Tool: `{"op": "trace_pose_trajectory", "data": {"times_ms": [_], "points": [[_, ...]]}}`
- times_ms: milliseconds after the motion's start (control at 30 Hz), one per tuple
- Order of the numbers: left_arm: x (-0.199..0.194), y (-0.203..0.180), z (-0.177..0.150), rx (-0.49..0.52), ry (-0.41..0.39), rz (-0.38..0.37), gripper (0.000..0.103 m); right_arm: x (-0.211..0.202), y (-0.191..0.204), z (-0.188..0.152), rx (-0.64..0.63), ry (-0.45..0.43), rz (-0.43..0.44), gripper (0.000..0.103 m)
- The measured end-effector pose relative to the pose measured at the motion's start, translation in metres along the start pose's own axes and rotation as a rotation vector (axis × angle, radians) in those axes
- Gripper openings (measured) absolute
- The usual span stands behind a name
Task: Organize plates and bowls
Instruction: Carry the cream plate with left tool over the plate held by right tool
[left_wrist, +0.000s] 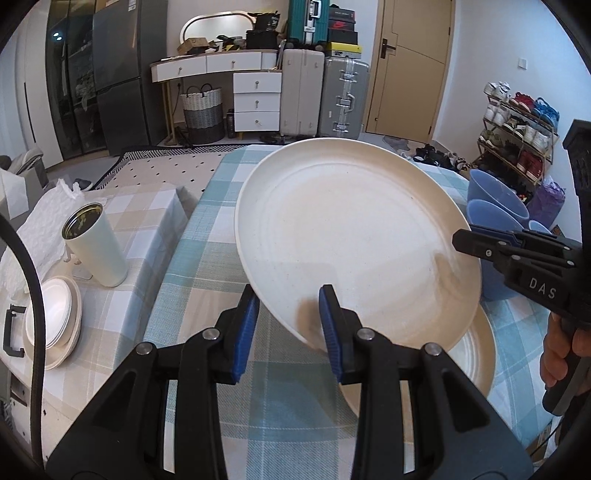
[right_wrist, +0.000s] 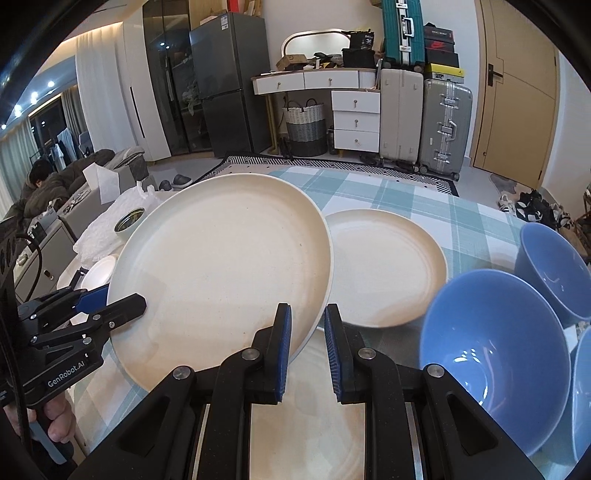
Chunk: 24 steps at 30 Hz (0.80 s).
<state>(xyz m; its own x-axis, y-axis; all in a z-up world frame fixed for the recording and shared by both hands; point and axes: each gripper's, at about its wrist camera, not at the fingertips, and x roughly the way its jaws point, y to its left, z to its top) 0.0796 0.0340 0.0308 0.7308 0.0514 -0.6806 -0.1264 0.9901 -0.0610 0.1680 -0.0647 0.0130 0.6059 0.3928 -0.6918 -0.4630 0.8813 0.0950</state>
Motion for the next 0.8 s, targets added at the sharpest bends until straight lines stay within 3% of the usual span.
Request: {"op": "trace_pose_trajectory", "data": {"times_ms": [500,800], "points": [[-0.028,-0.062,-0.032,0.104,0.020,-0.039,0.031,-0.044,-0.030,-0.045,0.055,0.003,-0.039,0.019],[-0.029,-0.063,-0.048,0.128,0.055,-0.041,0.031,-0.045,-0.036,-0.067,0.083,0.029,-0.033,0.019]]}}
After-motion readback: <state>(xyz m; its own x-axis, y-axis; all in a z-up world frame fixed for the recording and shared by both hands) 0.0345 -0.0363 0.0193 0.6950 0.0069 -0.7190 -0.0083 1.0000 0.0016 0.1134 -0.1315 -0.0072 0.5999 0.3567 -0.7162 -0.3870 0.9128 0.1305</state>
